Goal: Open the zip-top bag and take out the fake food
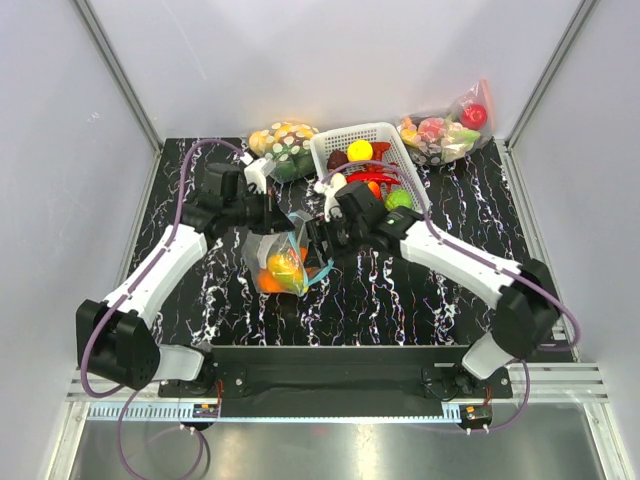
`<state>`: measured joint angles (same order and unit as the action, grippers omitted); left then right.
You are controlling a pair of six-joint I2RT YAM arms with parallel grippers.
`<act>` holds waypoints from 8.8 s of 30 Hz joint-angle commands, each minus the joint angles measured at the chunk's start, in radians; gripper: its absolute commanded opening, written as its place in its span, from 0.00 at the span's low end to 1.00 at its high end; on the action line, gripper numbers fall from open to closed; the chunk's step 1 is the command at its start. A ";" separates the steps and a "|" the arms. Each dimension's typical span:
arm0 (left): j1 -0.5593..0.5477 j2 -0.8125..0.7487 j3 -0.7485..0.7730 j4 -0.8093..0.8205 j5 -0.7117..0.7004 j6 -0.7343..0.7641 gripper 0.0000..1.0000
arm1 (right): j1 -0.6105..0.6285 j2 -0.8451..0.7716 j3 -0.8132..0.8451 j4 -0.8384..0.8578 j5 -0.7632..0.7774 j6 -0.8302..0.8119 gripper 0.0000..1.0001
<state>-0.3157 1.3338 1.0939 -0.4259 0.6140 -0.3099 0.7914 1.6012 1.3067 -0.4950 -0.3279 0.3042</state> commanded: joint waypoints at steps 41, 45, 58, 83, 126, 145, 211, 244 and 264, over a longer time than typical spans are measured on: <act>-0.016 0.074 0.015 0.141 0.218 -0.040 0.25 | 0.037 0.051 -0.227 0.562 -0.103 0.088 0.80; -0.017 0.003 0.017 0.061 0.175 0.026 0.56 | 0.037 0.043 -0.233 0.558 -0.088 0.088 0.80; -0.014 -0.245 -0.091 -0.099 -0.238 0.101 0.68 | 0.037 0.060 -0.215 0.538 -0.096 0.090 0.80; 0.055 -0.202 -0.299 -0.008 -0.140 0.014 0.39 | 0.037 0.085 -0.172 0.504 -0.099 0.085 0.80; 0.075 -0.025 -0.365 0.118 -0.010 0.029 0.00 | 0.068 0.261 -0.069 0.409 -0.082 0.098 0.80; 0.086 -0.061 -0.350 0.090 -0.106 0.003 0.00 | 0.063 0.161 -0.107 0.319 -0.011 0.052 0.31; -0.180 0.182 -0.104 -0.076 -0.280 -0.041 0.29 | -0.011 0.195 -0.046 0.179 0.079 0.088 0.47; -0.174 0.160 -0.091 -0.100 -0.347 -0.029 0.00 | -0.070 0.088 -0.158 0.210 0.132 0.148 0.77; -0.174 0.188 -0.078 -0.094 -0.318 -0.017 0.00 | -0.067 0.259 -0.069 0.193 -0.009 0.154 0.86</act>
<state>-0.4953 1.5269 0.9749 -0.5327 0.2901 -0.3439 0.7261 1.8317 1.1896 -0.3119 -0.2836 0.4580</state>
